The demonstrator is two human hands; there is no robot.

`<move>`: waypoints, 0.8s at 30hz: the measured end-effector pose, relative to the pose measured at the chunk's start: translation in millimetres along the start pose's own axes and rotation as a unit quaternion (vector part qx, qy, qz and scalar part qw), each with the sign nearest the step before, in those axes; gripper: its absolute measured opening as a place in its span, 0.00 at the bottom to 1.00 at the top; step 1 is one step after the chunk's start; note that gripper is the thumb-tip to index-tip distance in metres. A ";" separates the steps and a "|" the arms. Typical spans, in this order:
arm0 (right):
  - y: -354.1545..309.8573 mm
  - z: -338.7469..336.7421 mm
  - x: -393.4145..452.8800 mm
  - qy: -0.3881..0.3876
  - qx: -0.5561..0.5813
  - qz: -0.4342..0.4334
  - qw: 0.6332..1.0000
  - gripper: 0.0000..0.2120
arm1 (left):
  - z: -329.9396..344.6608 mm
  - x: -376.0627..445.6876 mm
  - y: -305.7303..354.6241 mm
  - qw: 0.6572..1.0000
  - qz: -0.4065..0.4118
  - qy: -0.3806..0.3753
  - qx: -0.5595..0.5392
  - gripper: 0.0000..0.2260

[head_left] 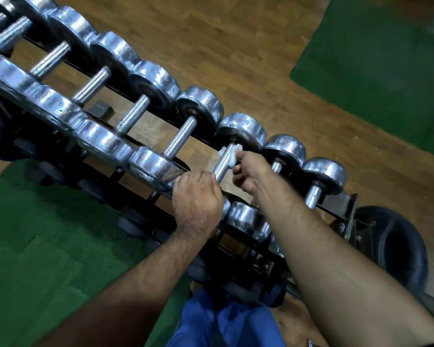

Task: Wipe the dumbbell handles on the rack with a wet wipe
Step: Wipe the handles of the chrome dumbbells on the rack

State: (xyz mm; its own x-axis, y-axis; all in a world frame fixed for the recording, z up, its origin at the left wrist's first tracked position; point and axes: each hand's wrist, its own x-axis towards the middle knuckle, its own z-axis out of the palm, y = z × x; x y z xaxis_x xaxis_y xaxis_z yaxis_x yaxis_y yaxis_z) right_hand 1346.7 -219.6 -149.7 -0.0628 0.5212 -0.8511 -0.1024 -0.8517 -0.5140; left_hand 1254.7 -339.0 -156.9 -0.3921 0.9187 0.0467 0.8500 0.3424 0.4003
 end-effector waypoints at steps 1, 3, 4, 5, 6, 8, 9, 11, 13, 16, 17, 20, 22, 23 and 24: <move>3.4 2.0 -3.5 -0.012 -0.028 0.009 1.000 0.15 | 0.6 0.0 -0.4 1.000 0.001 0.005 0.001 0.13; 13.8 -1.3 -8.3 -0.051 -0.101 0.040 0.993 0.13 | 2.1 -1.1 -1.4 1.000 0.001 0.021 0.007 0.12; 16.8 -5.1 -9.8 -0.071 -0.144 0.054 0.986 0.11 | 2.7 -1.1 -1.3 1.000 0.002 0.027 0.008 0.12; 16.7 -8.1 -11.2 -0.084 -0.169 0.064 0.980 0.09 | 3.7 -1.1 -1.4 1.000 0.002 0.027 0.007 0.12; 14.5 -9.0 -9.8 -0.081 -0.163 0.066 0.981 0.08 | 4.3 -1.0 -0.9 1.000 0.003 0.023 0.008 0.12; 6.0 -3.8 -7.0 -0.050 -0.090 0.044 0.994 0.11 | 3.7 -1.0 -0.2 1.000 0.005 0.015 0.010 0.12; 2.6 -0.1 -6.0 -0.038 -0.065 0.025 0.997 0.13 | 2.9 -1.3 0.1 1.000 0.004 0.012 0.009 0.12; 2.4 3.7 -6.8 -0.037 -0.079 0.017 0.996 0.18 | 3.1 -0.6 -1.4 1.000 0.001 0.012 0.003 0.13; 9.4 -0.4 -11.4 -0.065 -0.151 0.052 0.985 0.16 | 3.1 -0.4 -3.8 1.000 0.003 0.012 -0.012 0.12; 13.6 -5.9 -9.3 -0.089 -0.247 0.089 0.961 0.11 | 2.2 -0.8 -4.5 1.000 -0.003 0.010 -0.028 0.12; 11.5 -5.7 -5.0 -0.078 -0.224 0.086 0.968 0.10 | 2.3 -0.8 -3.9 0.999 -0.003 0.012 -0.033 0.12; 11.1 1.2 -1.8 -0.038 -0.115 0.041 0.992 0.12 | 3.5 -2.9 -3.4 0.999 -0.004 0.021 -0.039 0.12; 18.7 3.4 -9.9 -0.047 -0.143 0.043 0.988 0.13 | 4.2 -2.6 -4.9 0.999 -0.006 0.026 -0.047 0.12; 21.4 1.9 -12.0 -0.061 -0.167 0.056 0.983 0.13 | 4.2 -3.2 -5.1 0.998 -0.009 0.026 -0.054 0.12; 20.9 0.5 -13.8 -0.078 -0.194 0.073 0.975 0.12 | 4.0 -3.5 -4.6 0.998 -0.012 0.027 -0.058 0.12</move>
State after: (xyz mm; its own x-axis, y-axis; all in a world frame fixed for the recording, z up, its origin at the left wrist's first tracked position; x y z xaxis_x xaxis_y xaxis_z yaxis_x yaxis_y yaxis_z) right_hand 1344.9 -244.5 -148.7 -0.2022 0.3686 -0.9073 0.3007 -0.8583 -0.4157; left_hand 1253.6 -343.0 -162.6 -0.4325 0.8978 0.0835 0.7951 0.3361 0.5048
